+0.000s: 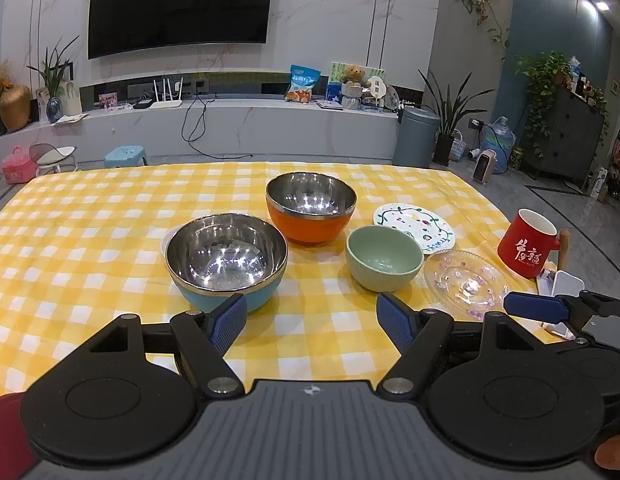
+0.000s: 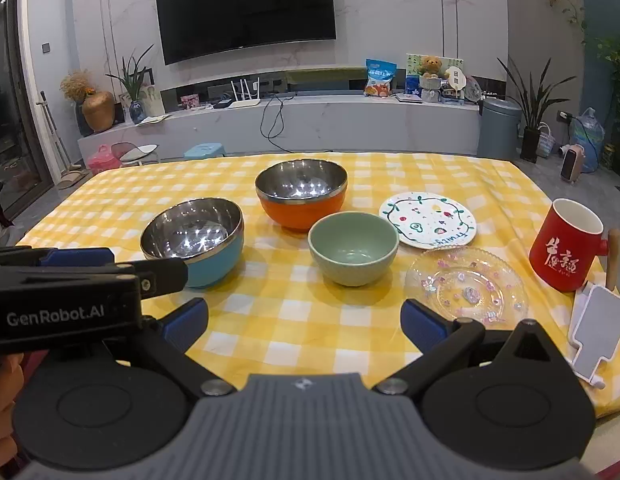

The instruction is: Organize plates and bowls

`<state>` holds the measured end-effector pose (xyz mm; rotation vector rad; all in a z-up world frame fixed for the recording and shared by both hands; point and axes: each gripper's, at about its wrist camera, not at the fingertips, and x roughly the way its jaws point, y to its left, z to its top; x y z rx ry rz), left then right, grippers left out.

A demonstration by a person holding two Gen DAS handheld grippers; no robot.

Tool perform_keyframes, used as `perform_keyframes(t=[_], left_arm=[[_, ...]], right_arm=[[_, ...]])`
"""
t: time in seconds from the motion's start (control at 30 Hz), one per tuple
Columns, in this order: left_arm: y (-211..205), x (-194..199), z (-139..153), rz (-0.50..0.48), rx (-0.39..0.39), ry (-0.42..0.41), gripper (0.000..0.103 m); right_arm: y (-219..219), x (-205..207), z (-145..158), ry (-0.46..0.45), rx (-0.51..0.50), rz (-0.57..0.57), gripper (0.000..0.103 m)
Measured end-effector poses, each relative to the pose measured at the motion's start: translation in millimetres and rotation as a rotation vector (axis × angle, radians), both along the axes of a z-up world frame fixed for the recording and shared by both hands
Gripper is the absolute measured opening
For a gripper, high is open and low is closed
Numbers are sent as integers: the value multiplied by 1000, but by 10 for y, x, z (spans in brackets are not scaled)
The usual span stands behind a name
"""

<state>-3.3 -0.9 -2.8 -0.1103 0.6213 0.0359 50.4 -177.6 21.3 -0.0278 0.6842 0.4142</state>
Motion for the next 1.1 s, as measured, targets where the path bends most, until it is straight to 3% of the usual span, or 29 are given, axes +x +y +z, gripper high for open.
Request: perform_keyframes(t=[1.1], left_arm=[[8,33,-50,5,0,33,87]], right_arm=[[2,15,-45,24,-16,-8,100]])
